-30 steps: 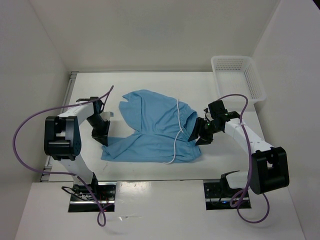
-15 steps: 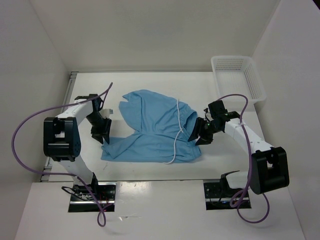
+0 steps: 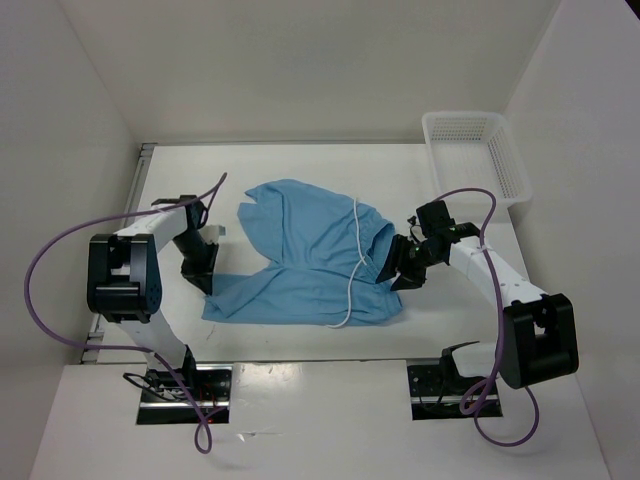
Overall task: Fold and stack the shorts
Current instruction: Flatten the shorts out
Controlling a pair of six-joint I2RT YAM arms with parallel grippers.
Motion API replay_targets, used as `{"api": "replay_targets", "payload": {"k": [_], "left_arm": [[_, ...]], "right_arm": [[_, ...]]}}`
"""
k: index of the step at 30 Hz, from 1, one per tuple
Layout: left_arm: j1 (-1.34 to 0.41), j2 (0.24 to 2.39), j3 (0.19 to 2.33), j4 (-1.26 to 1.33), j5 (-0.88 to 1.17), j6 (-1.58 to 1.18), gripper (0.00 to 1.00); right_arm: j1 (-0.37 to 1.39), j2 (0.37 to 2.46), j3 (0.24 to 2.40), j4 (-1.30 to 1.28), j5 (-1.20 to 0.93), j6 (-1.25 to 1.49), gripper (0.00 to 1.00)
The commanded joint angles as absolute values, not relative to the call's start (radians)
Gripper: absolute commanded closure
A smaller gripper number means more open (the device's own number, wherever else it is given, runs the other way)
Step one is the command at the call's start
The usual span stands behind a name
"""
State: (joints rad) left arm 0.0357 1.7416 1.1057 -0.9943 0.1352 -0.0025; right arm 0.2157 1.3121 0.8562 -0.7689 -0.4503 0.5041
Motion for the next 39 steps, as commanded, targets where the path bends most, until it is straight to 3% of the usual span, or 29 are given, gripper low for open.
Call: {"api": "replay_targets", "payload": {"k": [1, 7, 18, 29, 31, 34, 39], "left_arm": [[0.032, 1.738, 1.135, -1.022, 0.166, 0.000, 0.86], [0.032, 1.727, 1.144, -1.031, 0.190, 0.000, 1.00], [0.032, 1.595, 1.350, -0.787, 0.169, 0.000, 1.00], [0.041, 1.816, 1.396, -0.647, 0.097, 0.000, 1.00], [0.051, 1.844, 1.405, -0.638, 0.087, 0.000, 0.92], [0.051, 1.855, 1.431, -0.655, 0.106, 0.000, 0.55], [0.051, 1.697, 1.384, -0.770, 0.107, 0.000, 0.49]], "right_arm": [[0.224, 1.290, 0.844, -0.738, -0.459, 0.499, 0.46], [0.224, 1.290, 0.844, -0.738, -0.459, 0.499, 0.46], [0.224, 1.290, 0.844, -0.738, -0.459, 0.499, 0.46], [0.224, 1.299, 0.844, -0.738, -0.449, 0.499, 0.46], [0.224, 1.289, 0.844, -0.738, -0.439, 0.499, 0.46], [0.224, 1.247, 0.854, -0.747, -0.390, 0.521, 0.46], [0.224, 1.143, 0.900, -0.821, -0.197, 0.612, 0.43]]}}
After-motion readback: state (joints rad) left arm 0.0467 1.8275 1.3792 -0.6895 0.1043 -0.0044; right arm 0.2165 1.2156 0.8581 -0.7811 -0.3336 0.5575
